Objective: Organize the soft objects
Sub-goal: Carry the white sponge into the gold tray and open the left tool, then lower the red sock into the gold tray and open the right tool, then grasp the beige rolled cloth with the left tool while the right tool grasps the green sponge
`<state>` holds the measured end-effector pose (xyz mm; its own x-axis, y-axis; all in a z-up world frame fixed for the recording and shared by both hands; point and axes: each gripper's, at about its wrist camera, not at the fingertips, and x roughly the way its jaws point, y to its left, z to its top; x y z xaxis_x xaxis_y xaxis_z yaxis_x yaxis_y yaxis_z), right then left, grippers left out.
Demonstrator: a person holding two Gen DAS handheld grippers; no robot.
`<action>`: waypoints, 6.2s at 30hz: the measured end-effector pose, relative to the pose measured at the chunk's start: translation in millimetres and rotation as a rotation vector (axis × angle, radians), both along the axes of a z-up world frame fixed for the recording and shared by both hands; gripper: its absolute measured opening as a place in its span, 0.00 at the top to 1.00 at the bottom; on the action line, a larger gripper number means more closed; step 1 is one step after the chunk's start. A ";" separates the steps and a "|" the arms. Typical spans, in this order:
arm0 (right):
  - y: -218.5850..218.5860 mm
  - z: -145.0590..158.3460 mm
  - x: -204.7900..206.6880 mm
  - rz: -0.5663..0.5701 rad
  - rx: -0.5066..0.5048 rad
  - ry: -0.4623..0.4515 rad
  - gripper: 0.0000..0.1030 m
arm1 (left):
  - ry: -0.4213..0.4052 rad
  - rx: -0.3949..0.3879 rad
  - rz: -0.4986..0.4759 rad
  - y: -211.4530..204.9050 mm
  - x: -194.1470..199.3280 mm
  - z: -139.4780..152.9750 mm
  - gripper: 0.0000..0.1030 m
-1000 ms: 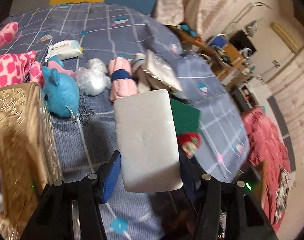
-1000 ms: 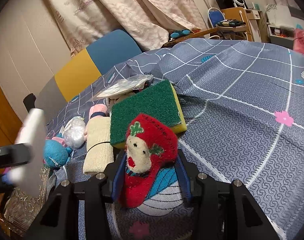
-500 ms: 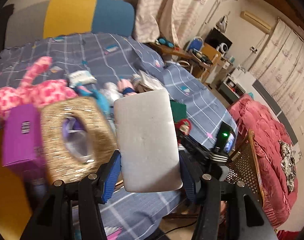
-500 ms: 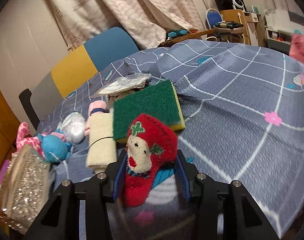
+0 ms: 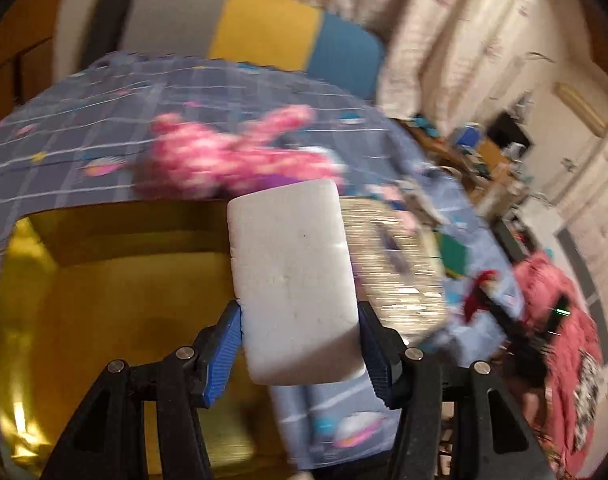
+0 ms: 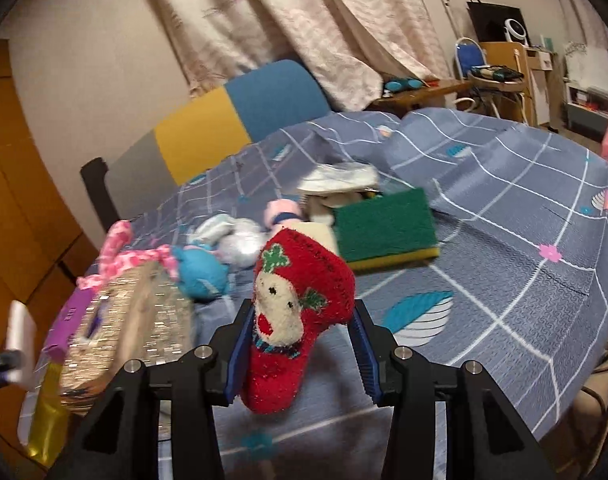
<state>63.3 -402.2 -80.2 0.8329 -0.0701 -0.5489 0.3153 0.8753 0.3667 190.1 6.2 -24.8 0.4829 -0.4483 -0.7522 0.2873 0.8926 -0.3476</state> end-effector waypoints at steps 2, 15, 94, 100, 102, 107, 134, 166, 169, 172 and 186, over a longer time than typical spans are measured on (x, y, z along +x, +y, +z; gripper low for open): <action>13.6 9.6 -3.5 0.016 0.000 -0.014 0.55 | 0.026 0.043 0.037 19.7 10.4 -12.8 0.44; 130.1 87.0 -26.6 0.260 -0.033 -0.190 0.55 | 0.243 0.228 0.190 123.6 98.5 -96.2 0.44; 337.6 75.6 75.0 0.690 -0.111 -0.031 0.16 | 0.009 -0.110 0.248 106.6 -73.0 -53.1 0.30; 276.7 101.7 50.8 0.548 -0.121 -0.109 0.12 | -0.028 -0.134 0.142 73.8 -84.0 -44.9 0.30; 254.2 105.8 46.0 0.496 -0.122 -0.117 0.12 | -0.037 -0.133 0.107 62.6 -86.5 -42.2 0.30; 196.7 104.2 36.6 0.367 -0.134 -0.102 0.11 | -0.056 -0.109 0.037 35.9 -93.6 -35.5 0.30; -87.8 -14.7 73.7 -0.010 -0.159 0.272 0.11 | -0.086 -0.015 -0.384 -145.9 -109.5 -2.8 0.30; -71.1 -39.8 173.6 0.653 -0.720 0.594 0.01 | -0.061 0.010 -0.383 -186.3 -85.2 3.4 0.30; -81.0 -42.6 172.9 0.626 -0.613 0.588 0.06 | -0.050 0.009 -0.389 -190.9 -83.7 2.6 0.30; -89.3 -40.9 161.6 0.548 -0.551 0.560 0.09 | -0.047 0.012 -0.396 -198.3 -81.2 2.2 0.30; -135.5 -39.7 70.1 0.113 -0.016 0.366 0.10 | 0.018 0.063 -0.375 -276.3 -49.1 -8.2 0.30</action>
<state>133.4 -537.7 -119.9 0.5848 0.0000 -0.8112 0.3245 0.9165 0.2340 141.1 -270.1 -33.0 0.2810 -0.5440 -0.7906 0.5922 0.7466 -0.3033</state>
